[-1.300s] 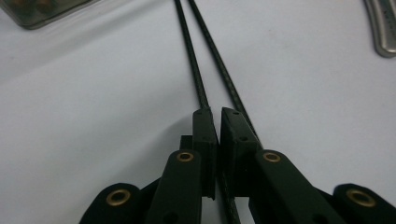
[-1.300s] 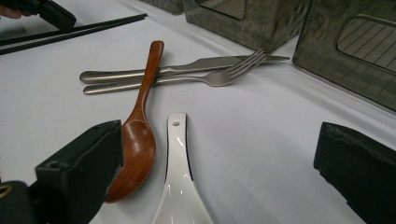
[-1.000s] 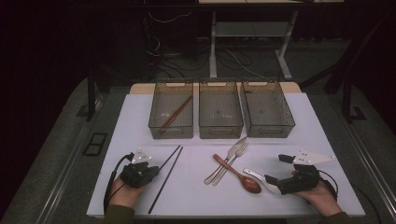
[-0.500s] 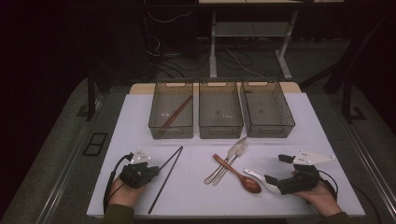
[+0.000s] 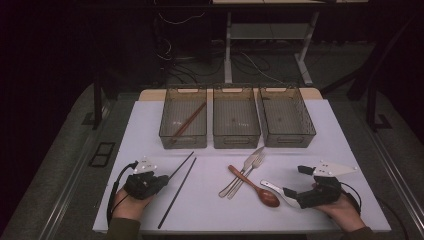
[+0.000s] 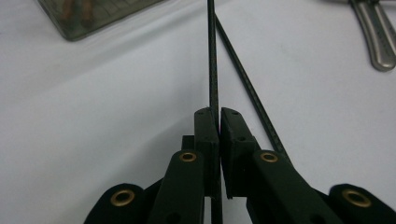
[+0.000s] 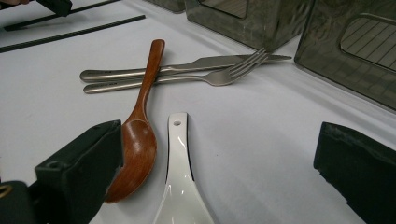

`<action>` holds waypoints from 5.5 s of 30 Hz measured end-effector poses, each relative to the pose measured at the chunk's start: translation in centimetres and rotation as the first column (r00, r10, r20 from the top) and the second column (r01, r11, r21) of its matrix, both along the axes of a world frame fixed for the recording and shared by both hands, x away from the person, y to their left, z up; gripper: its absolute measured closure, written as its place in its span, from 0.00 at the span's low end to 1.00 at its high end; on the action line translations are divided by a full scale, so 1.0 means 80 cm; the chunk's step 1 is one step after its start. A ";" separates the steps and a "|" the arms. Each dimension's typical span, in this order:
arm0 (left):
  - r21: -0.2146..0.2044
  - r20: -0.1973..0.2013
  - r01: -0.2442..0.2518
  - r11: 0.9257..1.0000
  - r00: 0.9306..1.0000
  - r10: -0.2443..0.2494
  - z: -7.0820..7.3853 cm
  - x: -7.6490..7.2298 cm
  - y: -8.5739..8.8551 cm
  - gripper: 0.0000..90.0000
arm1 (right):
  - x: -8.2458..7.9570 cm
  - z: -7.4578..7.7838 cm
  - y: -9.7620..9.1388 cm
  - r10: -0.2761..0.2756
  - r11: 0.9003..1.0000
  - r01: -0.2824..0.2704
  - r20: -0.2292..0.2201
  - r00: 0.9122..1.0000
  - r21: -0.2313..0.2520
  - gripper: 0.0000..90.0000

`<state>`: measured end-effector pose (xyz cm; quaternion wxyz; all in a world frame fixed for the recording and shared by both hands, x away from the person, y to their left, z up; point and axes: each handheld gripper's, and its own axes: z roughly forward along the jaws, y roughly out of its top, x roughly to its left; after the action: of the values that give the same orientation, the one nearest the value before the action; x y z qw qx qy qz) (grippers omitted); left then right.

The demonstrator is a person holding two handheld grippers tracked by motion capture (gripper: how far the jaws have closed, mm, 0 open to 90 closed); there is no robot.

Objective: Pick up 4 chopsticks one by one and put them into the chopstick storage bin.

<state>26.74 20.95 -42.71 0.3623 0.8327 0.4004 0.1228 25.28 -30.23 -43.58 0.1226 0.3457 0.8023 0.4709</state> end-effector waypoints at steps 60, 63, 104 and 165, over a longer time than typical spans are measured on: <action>-0.188 0.157 0.031 0.982 0.988 -0.001 0.128 0.121 -0.035 0.95 | 0.001 -0.001 0.001 -0.004 1.000 0.004 -0.008 1.000 0.005 0.01; -0.188 0.168 0.020 0.982 0.986 0.012 0.137 0.136 -0.039 0.95 | 0.001 -0.002 0.001 -0.003 1.000 0.003 -0.009 1.000 0.006 0.01; -0.058 0.076 -0.159 0.985 0.984 0.164 0.053 0.243 -0.041 0.95 | 0.000 -0.001 -0.002 -0.002 1.000 0.002 -0.006 1.000 0.010 0.01; -0.097 0.065 -0.042 0.994 0.997 0.049 0.051 0.055 -0.038 0.45 | 0.000 -0.002 0.000 -0.006 1.000 0.006 -0.008 1.000 0.004 0.01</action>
<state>31.18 17.90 -38.62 0.4120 0.8005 0.4121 0.1399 25.30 -30.26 -43.73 0.1201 0.3504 0.8006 0.4709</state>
